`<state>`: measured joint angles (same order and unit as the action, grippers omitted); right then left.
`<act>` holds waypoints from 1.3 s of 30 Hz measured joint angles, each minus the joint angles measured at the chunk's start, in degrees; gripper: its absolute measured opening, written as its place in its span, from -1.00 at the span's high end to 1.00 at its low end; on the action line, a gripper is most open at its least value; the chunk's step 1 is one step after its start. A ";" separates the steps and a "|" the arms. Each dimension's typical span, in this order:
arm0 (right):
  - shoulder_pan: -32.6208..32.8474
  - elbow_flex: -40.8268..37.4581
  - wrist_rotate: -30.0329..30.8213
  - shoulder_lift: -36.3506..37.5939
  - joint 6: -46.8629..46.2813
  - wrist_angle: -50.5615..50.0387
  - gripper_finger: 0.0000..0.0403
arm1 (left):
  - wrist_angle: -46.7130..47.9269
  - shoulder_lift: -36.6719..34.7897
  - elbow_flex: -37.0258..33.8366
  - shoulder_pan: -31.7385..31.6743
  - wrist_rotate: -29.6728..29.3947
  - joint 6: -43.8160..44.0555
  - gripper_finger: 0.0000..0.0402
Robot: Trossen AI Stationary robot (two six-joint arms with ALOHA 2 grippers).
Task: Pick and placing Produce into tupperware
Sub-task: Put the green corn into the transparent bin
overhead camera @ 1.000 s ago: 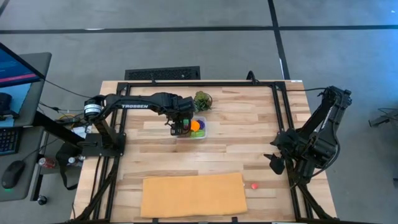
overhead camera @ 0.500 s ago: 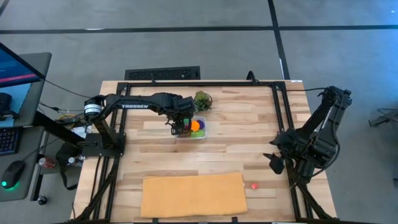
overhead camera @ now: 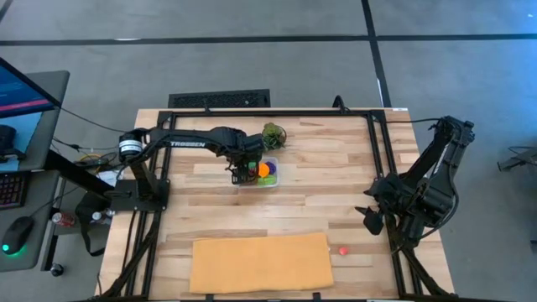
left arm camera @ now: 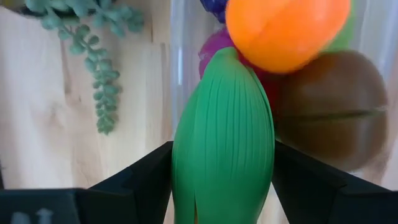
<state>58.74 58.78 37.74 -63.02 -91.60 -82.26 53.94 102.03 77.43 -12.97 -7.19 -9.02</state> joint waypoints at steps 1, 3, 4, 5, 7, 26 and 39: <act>0.00 0.00 -0.02 0.04 0.00 -0.02 -0.44 | 0.20 0.01 -0.03 0.05 0.03 0.20 -0.17; 0.00 0.00 -0.02 0.00 0.05 0.00 -0.44 | -1.08 0.03 0.04 0.13 0.03 0.53 -0.17; 0.00 0.00 -0.02 0.01 0.06 -0.04 -0.44 | -1.34 0.19 0.04 0.17 0.03 0.59 -0.17; 0.00 0.00 -0.03 0.04 0.05 -0.06 -0.44 | -0.95 0.21 0.02 0.16 0.03 0.58 -0.17; 0.00 0.00 -0.10 0.02 0.05 0.00 -0.44 | -0.52 0.21 0.02 0.15 0.03 0.37 -0.17; 0.00 0.00 -0.13 0.02 -0.39 0.24 -0.44 | 1.89 0.28 0.02 0.13 1.88 -0.54 -0.18; 0.00 0.00 -0.13 0.02 -0.43 0.42 -0.44 | 1.89 0.28 0.02 0.14 3.46 -0.43 -0.18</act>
<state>58.74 58.78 37.60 -63.00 -92.03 -81.84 55.83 102.30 77.45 -12.84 -3.73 -9.46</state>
